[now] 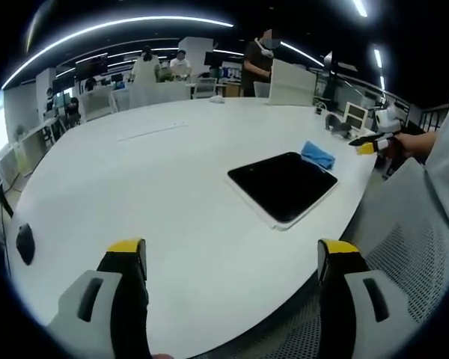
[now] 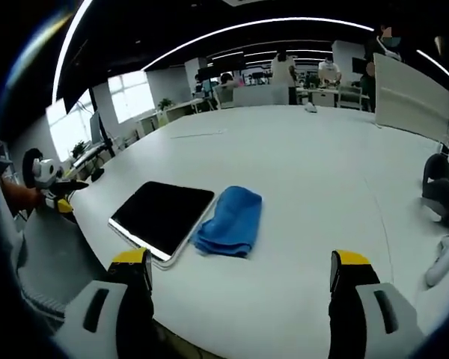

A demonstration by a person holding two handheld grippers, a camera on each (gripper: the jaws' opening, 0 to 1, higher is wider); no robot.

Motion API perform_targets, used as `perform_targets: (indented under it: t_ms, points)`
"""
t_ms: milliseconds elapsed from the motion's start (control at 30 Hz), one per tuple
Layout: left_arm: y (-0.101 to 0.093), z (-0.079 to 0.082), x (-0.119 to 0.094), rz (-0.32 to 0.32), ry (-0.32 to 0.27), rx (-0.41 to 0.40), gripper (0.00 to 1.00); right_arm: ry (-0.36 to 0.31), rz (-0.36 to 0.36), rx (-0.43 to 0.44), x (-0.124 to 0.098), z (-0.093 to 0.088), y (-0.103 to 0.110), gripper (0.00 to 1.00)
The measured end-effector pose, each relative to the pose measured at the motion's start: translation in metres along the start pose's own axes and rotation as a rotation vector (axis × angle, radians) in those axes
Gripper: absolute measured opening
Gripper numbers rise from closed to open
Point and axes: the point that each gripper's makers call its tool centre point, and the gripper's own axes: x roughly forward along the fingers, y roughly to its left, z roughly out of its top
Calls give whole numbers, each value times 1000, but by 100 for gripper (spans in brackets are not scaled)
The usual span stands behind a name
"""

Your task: Wipe the mirror surface with the cleaning cloth until all visible marks leave the cleaned area.

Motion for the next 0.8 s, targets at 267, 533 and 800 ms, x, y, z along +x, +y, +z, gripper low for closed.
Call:
perform_targets:
  t_ms: [267, 533, 800]
  points:
    - [5, -3, 0, 3, -2, 2, 95, 13, -25, 25, 9, 15, -2, 97]
    - [6, -5, 1, -2, 1, 5, 94, 1, -23, 68, 23, 35, 4, 97]
    - [1, -2, 0, -1, 3, 12, 94, 41, -55, 32, 36, 47, 0, 94]
